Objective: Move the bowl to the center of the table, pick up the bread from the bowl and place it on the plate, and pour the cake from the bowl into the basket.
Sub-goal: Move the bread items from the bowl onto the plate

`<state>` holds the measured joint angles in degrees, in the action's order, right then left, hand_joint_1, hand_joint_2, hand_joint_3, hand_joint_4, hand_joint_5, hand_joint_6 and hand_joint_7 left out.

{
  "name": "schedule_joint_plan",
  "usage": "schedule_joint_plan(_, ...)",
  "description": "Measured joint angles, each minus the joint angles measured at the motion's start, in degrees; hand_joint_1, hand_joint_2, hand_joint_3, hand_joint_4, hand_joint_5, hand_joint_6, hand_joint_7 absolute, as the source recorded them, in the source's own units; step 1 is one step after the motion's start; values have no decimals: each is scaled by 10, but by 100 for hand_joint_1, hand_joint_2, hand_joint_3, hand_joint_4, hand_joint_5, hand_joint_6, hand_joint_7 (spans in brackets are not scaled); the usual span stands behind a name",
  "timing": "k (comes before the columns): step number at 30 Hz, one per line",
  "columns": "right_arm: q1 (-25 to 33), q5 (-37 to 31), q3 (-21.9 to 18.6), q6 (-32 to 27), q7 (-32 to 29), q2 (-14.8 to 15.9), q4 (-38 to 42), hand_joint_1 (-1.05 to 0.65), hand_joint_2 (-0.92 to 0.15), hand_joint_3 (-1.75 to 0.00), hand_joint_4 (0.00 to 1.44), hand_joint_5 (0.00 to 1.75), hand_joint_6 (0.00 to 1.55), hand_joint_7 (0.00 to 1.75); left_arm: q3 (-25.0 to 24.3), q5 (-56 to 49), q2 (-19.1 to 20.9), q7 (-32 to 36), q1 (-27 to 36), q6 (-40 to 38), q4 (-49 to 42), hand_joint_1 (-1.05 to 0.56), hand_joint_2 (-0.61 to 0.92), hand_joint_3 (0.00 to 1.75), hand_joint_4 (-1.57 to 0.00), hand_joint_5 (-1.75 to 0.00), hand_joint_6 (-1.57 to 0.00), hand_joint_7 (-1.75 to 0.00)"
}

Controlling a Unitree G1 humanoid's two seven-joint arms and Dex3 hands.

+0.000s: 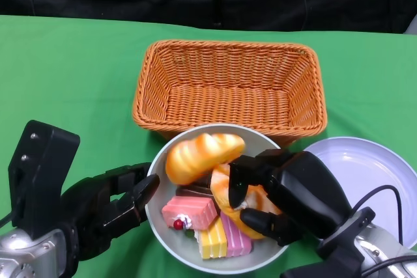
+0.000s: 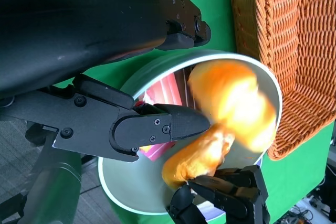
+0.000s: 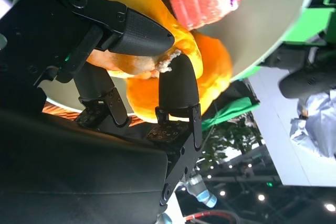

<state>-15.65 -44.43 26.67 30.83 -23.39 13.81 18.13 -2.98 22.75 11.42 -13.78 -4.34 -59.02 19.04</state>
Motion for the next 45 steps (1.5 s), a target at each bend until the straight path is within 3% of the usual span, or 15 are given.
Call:
schedule_joint_plan(15, 35, 73, -44, 16, 42, -6, -103, -22, -22, -163, 105, 175, 79, 174, -1, 0, -1, 1, 1, 0, 0, -61, 92, 48, 0, -48, -25, -2)
schedule_joint_plan(29, 98, 165, -108, 26, 137, 5, -235, -20, -17, -170, 103, 175, 77, 175, -4, 0, -2, 1, 1, 1, 0, -63, 92, 47, 0, -47, -25, -1)
schedule_joint_plan(45, 130, 180, -162, 32, 157, 1, -263, -16, -19, -169, 101, 175, 77, 174, -15, 2, -2, 1, 2, 8, 0, -63, 92, 48, 0, -48, -23, 0)
